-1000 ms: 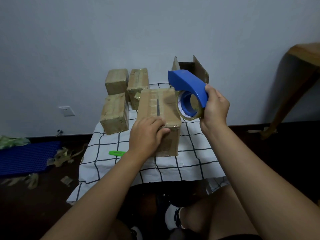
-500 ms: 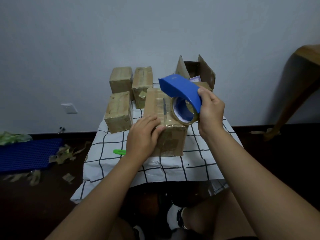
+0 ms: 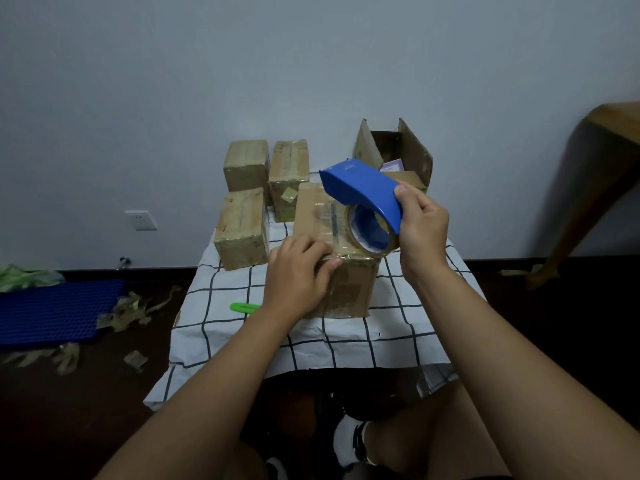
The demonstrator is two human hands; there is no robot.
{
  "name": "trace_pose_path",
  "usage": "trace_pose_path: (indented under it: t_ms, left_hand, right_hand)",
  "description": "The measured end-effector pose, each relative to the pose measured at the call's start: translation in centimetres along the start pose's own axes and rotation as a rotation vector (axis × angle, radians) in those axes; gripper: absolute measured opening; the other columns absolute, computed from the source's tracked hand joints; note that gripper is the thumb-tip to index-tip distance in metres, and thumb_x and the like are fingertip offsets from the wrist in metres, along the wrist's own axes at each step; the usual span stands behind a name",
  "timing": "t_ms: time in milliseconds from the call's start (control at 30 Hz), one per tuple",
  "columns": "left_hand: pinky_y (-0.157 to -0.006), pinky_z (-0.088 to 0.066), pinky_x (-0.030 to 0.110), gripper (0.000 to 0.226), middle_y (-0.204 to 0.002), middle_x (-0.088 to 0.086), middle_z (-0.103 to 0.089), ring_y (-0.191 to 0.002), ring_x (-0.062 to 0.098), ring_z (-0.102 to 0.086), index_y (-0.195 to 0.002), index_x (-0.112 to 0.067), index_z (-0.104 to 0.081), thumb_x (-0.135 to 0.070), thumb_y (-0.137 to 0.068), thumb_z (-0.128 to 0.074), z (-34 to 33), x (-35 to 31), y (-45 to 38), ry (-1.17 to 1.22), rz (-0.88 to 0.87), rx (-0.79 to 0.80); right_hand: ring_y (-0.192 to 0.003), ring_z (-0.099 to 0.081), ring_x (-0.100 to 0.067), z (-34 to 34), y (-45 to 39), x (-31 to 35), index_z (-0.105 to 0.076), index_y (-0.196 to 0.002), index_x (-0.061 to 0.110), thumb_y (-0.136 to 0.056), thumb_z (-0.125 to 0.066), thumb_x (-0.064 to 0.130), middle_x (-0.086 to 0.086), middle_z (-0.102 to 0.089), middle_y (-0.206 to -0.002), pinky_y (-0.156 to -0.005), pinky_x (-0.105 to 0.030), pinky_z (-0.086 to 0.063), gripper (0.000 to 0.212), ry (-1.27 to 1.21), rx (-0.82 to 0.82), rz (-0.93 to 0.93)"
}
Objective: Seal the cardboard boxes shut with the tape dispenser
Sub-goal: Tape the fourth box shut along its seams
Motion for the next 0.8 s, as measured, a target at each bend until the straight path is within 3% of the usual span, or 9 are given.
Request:
trace_pose_path:
  t_ms: [100,333,500,667,800]
  left_hand:
    - [-0.083,-0.036,0.033,0.023,-0.105,-0.004,-0.057,-0.101,0.015,-0.046,-0.114,-0.029,-0.068,-0.036,-0.095,-0.060,0.0,-0.1,0.4,-0.008,-0.050,0.004]
    - [-0.084,-0.024,0.036,0.012,-0.102,0.003,-0.053,-0.100,0.021,-0.043,-0.102,-0.027,-0.069,-0.025,-0.091,-0.064,-0.7,-0.5,0.2,-0.069,-0.013,0.000]
    - [-0.089,-0.026,0.034,0.026,-0.112,0.002,-0.055,-0.109,0.019,-0.046,-0.115,-0.030,-0.067,-0.038,-0.093,-0.055,-0.6,0.1,0.8,-0.053,-0.051,0.011]
    - [-0.085,-0.025,0.033,0.016,-0.104,0.000,-0.054,-0.101,0.018,-0.044,-0.103,-0.028,-0.069,-0.022,-0.087,-0.069,-1.1,0.0,0.5,-0.035,0.010,-0.042]
    - [-0.087,-0.031,0.035,0.022,-0.107,0.002,-0.056,-0.104,0.018,-0.046,-0.109,-0.029,-0.068,-0.023,-0.088,-0.069,-1.2,0.0,0.8,-0.049,-0.012,-0.077]
  right_hand:
    - [-0.104,-0.067,-0.020,0.0,0.2,0.0,-0.074,-0.113,0.020,-0.098,-0.061,0.028,-0.002,-0.072,-0.110,-0.084,-0.034,-0.059,0.022,-0.006,-0.001,-0.007]
    - [-0.103,-0.067,-0.020,-0.1,0.5,0.3,-0.074,-0.114,0.020,-0.098,-0.061,0.028,-0.002,-0.071,-0.110,-0.084,-0.035,-0.059,0.022,-0.007,-0.006,-0.012]
    - [-0.101,-0.067,-0.019,-0.2,0.5,0.4,-0.075,-0.106,0.026,-0.098,-0.061,0.027,0.000,-0.073,-0.106,-0.086,-0.036,-0.059,0.016,-0.018,0.009,-0.014]
    - [-0.101,-0.068,-0.019,0.0,0.3,0.0,-0.076,-0.109,0.020,-0.097,-0.061,0.027,-0.001,-0.073,-0.107,-0.084,-0.033,-0.058,0.020,-0.024,-0.008,-0.009]
    - [-0.098,-0.068,-0.015,0.0,0.1,-0.1,-0.076,-0.108,0.022,-0.097,-0.061,0.027,0.002,-0.074,-0.106,-0.082,-0.029,-0.058,0.019,-0.025,-0.008,-0.010]
Point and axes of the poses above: each hand's wrist, its own y-axis away from the middle knuckle, its own z-axis out of the back of the hand, x = y × z, the point moved 6 cm from there along -y, towards the middle knuckle
